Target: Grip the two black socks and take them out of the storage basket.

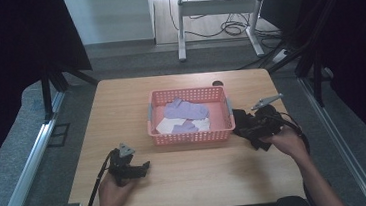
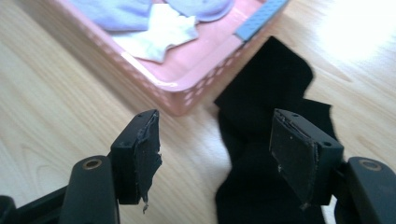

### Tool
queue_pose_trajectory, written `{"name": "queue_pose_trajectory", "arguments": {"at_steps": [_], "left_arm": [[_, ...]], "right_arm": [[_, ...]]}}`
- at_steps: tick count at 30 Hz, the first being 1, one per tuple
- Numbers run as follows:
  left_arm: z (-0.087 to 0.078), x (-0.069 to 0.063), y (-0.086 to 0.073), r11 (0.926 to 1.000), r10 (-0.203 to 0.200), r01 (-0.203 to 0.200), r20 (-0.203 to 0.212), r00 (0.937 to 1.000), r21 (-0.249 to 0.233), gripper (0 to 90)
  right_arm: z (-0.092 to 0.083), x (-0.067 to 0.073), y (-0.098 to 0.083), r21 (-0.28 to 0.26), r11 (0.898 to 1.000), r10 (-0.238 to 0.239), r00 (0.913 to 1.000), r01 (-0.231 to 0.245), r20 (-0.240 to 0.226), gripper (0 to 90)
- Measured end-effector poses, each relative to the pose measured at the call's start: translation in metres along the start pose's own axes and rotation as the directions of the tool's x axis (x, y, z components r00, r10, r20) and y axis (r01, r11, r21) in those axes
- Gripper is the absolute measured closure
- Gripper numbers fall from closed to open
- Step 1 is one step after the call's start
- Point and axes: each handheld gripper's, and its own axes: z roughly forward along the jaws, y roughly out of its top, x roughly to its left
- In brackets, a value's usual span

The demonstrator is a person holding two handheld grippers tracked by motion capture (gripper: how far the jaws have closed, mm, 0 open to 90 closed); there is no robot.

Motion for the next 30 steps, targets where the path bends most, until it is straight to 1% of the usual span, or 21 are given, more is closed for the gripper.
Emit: {"name": "queue_pose_trajectory", "arguments": {"at_steps": [4, 14, 15, 16, 23, 25, 26, 30], "left_arm": [[0.0, 0.0, 0.0, 1.0, 0.005, -0.005, 0.0, 1.0, 0.005, 10.6], [0.0, 0.0, 0.0, 1.0, 0.005, -0.005, 0.0, 1.0, 0.005, 10.6], [0.0, 0.0, 0.0, 1.0, 0.005, -0.005, 0.0, 1.0, 0.005, 10.6], [0.0, 0.0, 0.0, 1.0, 0.005, -0.005, 0.0, 1.0, 0.004, 10.6], [0.0, 0.0, 0.0, 1.0, 0.002, -0.002, 0.0, 1.0, 0.001, 10.6], [0.0, 0.0, 0.0, 1.0, 0.0, 0.0, 0.0, 1.0, 0.0, 10.6], [0.0, 0.0, 0.0, 1.0, 0.0, 0.0, 0.0, 1.0, 0.0, 10.6], [0.0, 0.0, 0.0, 1.0, -0.001, 0.001, 0.0, 1.0, -0.001, 10.6]], "right_arm": [[0.004, 0.011, -0.001, 0.006, 1.0, -0.023, 0.9997, 0.023, -0.011, 32.9], [0.018, 0.038, -0.009, 0.006, 0.998, -0.055, 0.9961, 0.056, -0.069, 32.4], [0.022, 0.044, -0.011, 0.012, 0.998, -0.066, 0.9952, 0.067, -0.072, 32.0], [0.022, 0.044, -0.011, 0.012, 0.998, -0.066, 0.9952, 0.067, -0.072, 32.0], [0.039, 0.063, -0.02, 0.026, 0.995, -0.092, 0.991, 0.095, -0.098, 31.6], [0.048, 0.07, -0.024, 0.028, 0.994, -0.106, 0.9875, 0.11, -0.116, 31.4], [0.048, 0.07, -0.024, 0.028, 0.994, -0.106, 0.9875, 0.11, -0.116, 31.4], [0.059, 0.075, -0.029, 0.023, 0.994, -0.107, 0.9851, 0.111, -0.135, 31.1]]}}
